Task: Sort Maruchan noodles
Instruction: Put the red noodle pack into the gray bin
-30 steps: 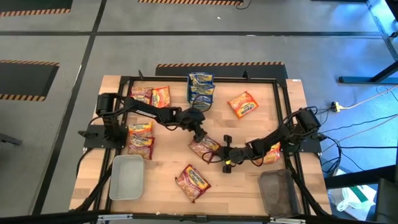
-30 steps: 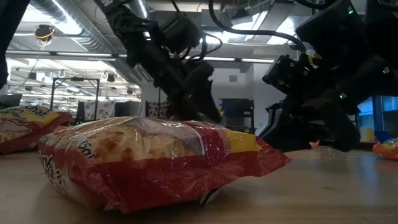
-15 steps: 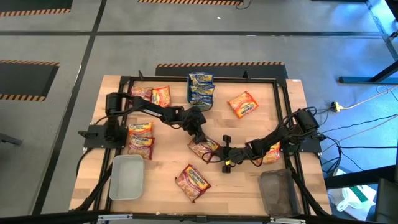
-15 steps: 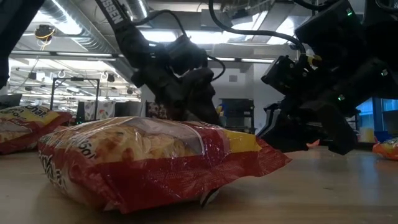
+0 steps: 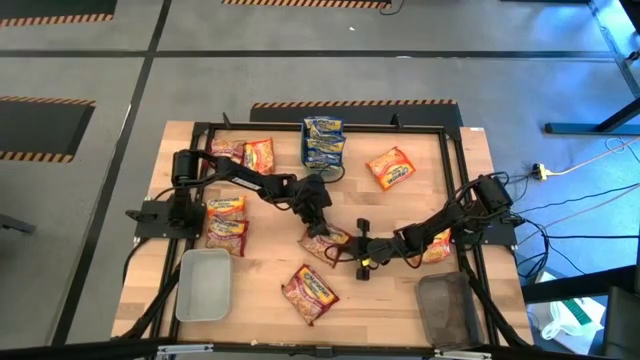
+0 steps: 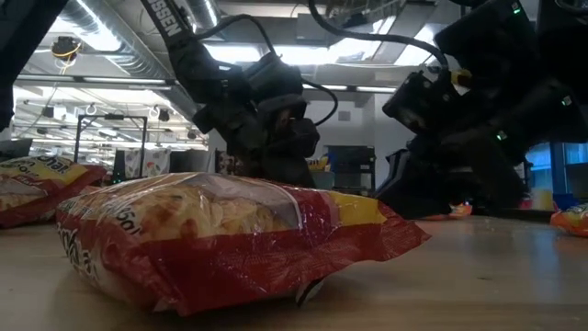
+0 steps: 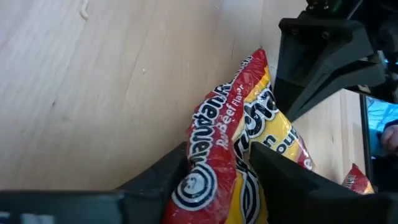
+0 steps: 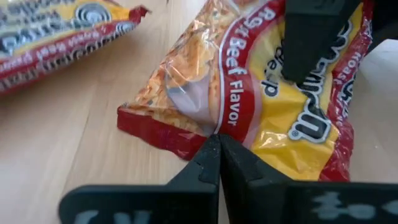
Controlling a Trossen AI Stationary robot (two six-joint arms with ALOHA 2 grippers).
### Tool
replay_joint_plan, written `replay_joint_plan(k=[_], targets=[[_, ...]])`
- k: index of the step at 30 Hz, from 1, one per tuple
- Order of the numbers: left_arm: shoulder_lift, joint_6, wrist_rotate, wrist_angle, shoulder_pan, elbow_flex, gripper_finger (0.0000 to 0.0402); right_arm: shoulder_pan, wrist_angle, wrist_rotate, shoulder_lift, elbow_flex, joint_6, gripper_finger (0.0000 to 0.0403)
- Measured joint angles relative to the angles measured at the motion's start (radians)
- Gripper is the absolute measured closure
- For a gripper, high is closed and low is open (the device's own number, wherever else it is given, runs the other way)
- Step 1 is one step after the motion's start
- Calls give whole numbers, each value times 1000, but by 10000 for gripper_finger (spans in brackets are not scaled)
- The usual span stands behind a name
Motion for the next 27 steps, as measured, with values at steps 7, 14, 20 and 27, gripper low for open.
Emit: replay_joint_plan(k=[7,14,20,27], targets=[[0,57,-19,4,-5,0,292,-14,2,21,0,21,57,361],[-1,109,-43,6,-26,0,328,-13,-1,-33,-20,21,81,241],[-13,146,-111,13,-54,1,358,-13,-97,-87,-124,22,80,177],[-69,208,-179,-19,-98,0,364,-13,-368,-68,-313,22,86,162]])
